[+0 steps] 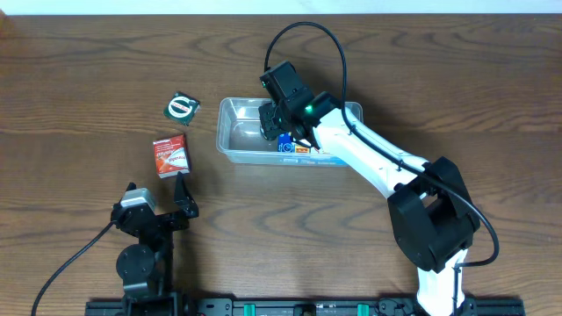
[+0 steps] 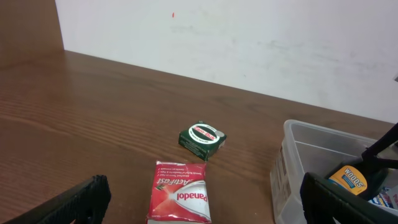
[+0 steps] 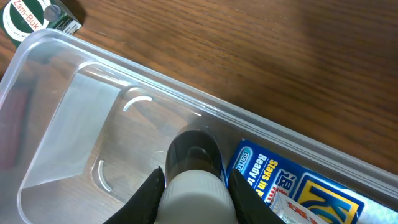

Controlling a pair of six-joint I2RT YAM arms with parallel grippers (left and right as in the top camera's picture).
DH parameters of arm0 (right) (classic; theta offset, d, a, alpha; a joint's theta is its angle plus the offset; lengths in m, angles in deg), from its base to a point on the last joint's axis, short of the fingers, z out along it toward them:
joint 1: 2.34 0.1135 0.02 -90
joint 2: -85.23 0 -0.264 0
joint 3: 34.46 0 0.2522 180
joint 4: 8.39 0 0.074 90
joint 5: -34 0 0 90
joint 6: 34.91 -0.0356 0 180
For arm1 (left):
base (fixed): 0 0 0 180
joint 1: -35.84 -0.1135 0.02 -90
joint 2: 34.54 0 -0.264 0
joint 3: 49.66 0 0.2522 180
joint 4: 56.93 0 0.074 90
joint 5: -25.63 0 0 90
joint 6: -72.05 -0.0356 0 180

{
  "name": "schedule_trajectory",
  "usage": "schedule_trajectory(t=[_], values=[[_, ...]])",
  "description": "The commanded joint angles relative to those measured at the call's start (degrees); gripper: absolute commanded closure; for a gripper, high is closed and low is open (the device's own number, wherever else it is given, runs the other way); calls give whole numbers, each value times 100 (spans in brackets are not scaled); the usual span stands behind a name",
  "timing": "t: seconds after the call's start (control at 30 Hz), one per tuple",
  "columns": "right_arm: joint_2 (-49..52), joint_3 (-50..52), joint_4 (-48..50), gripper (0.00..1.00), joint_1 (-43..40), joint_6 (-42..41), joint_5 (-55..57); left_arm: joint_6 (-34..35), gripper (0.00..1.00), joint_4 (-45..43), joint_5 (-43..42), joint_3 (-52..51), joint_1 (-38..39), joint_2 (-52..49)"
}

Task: Pack container
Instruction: 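Carry the brown bottle with right gripper and set it upright in container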

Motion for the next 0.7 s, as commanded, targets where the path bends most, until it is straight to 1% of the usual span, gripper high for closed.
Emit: schedule_trajectory(t=[0.0,0.07,0.27,0.6,0.67], values=[[13,-79,33,71,92,-76,186,-96,2,212,-39,-90,-33,26],[13,-79,33,69,92,-76,186,-96,2,212,-39,-90,-33,26],[13,-79,39,59,92,-76,186,-96,2,212,-39,-90,-33,26],[13,-79,85,57,118,-76,179,-96,2,212,-39,-90,-33,26],[13,-81,105,55,142,-74,166,-96,2,212,-39,-90,-33,26]])
